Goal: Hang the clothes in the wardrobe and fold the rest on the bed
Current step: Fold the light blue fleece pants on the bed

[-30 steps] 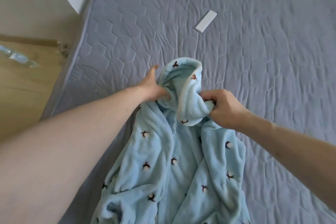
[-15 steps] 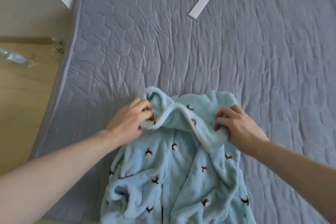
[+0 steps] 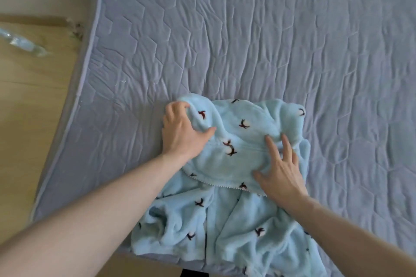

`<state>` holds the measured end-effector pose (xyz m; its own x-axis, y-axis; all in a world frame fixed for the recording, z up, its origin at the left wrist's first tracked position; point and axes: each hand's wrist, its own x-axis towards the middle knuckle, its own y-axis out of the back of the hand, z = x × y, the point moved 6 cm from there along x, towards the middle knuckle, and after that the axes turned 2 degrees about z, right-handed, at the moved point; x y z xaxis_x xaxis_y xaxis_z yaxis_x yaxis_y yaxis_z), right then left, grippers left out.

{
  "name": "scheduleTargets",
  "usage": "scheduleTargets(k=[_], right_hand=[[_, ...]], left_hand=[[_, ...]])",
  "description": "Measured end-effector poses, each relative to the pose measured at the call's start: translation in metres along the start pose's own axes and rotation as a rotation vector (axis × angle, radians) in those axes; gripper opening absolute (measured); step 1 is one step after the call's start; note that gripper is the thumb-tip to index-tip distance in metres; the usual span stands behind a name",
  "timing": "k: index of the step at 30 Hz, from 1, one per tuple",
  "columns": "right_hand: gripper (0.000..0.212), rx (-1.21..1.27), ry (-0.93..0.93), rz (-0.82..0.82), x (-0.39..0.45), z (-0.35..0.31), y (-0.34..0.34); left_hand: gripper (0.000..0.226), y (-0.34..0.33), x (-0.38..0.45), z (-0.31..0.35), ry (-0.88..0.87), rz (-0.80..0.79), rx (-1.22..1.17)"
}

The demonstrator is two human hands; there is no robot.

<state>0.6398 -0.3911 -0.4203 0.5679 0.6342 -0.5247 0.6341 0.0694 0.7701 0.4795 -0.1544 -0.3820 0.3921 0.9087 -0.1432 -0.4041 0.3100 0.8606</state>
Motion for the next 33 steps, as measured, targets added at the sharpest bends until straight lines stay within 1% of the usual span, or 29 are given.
scheduleTargets(k=[1, 2, 3, 4, 5, 8, 10, 11, 12, 14, 15, 16, 17, 18, 19, 20, 21, 22, 23, 24, 25, 27, 29, 33], right_hand=[[0.107, 0.020, -0.025, -0.034, 0.001, -0.001, -0.006], [0.109, 0.042, -0.036, -0.042, 0.002, -0.002, -0.010], [0.108, 0.066, -0.039, -0.036, 0.003, -0.004, -0.012], [0.107, 0.091, -0.036, -0.024, 0.005, -0.006, -0.013], [0.104, 0.109, -0.031, -0.008, 0.006, -0.007, -0.013], [0.088, 0.073, -0.022, 0.054, 0.011, -0.005, -0.008], [0.075, -0.009, -0.033, 0.064, 0.013, 0.000, -0.007], [0.069, -0.042, -0.047, 0.049, 0.013, 0.003, -0.008], [0.066, -0.068, -0.064, 0.028, 0.013, 0.005, -0.011], [0.062, -0.108, -0.093, -0.008, 0.013, 0.009, -0.018], [0.061, -0.116, -0.100, -0.021, 0.013, 0.010, -0.021], [0.060, -0.115, -0.104, -0.027, 0.014, 0.010, -0.023], [0.058, -0.104, -0.107, -0.022, 0.014, 0.010, -0.023], [0.057, -0.086, -0.105, 0.003, 0.014, 0.009, -0.022], [0.056, -0.068, -0.089, 0.050, 0.012, 0.008, -0.018], [0.058, -0.053, -0.058, 0.110, 0.010, 0.007, -0.014], [0.063, -0.039, -0.019, 0.165, 0.007, 0.007, -0.011], [0.074, -0.031, 0.011, 0.194, 0.004, 0.009, -0.009], [0.087, -0.038, 0.021, 0.183, 0.003, 0.013, -0.010], [0.099, -0.070, 0.018, 0.143, 0.003, 0.018, -0.013], [0.106, -0.121, 0.004, 0.082, 0.004, 0.024, -0.019], [0.105, -0.216, -0.044, -0.076, 0.011, 0.036, -0.034], [0.101, -0.238, -0.079, -0.199, 0.021, 0.044, -0.045], [0.102, -0.211, -0.094, -0.331, 0.040, 0.052, -0.052]], left_hand=[[0.087, -0.009, 0.002, -0.008, 0.226, -0.032, -0.102], [0.091, -0.019, 0.003, -0.017, 0.430, -0.069, -0.210], [0.090, -0.028, 0.002, -0.023, 0.589, -0.109, -0.307], [0.084, -0.034, 0.002, -0.030, 0.691, -0.134, -0.387], [0.075, -0.035, 0.004, -0.035, 0.735, -0.127, -0.440], [0.043, -0.026, 0.009, -0.053, 0.712, -0.009, -0.493], [0.035, -0.016, 0.001, -0.068, 0.719, 0.034, -0.443], [0.037, -0.015, -0.006, -0.077, 0.733, 0.001, -0.379], [0.042, -0.017, -0.015, -0.085, 0.752, -0.083, -0.298], [0.054, -0.025, -0.034, -0.100, 0.804, -0.329, -0.136], [0.059, -0.027, -0.041, -0.103, 0.814, -0.398, -0.071], [0.064, -0.025, -0.043, -0.102, 0.788, -0.385, -0.022], [0.068, -0.020, -0.039, -0.096, 0.697, -0.298, 0.024], [0.071, -0.014, -0.033, -0.085, 0.520, -0.161, 0.068], [0.074, -0.008, -0.028, -0.068, 0.289, -0.042, 0.108], [0.078, -0.005, -0.028, -0.051, 0.054, 0.034, 0.152], [0.081, -0.007, -0.030, -0.036, -0.136, 0.039, 0.191], [0.083, -0.014, -0.034, -0.028, -0.272, -0.028, 0.229], [0.085, -0.024, -0.037, -0.026, -0.348, -0.132, 0.264], [0.088, -0.036, -0.041, -0.030, -0.368, -0.249, 0.307], [0.093, -0.046, -0.045, -0.037, -0.359, -0.350, 0.363], [0.101, -0.062, -0.048, -0.051, -0.355, -0.463, 0.493], [0.106, -0.076, -0.045, -0.057, -0.353, -0.537, 0.575], [0.114, -0.100, -0.035, -0.055, -0.231, -0.707, 0.598]])
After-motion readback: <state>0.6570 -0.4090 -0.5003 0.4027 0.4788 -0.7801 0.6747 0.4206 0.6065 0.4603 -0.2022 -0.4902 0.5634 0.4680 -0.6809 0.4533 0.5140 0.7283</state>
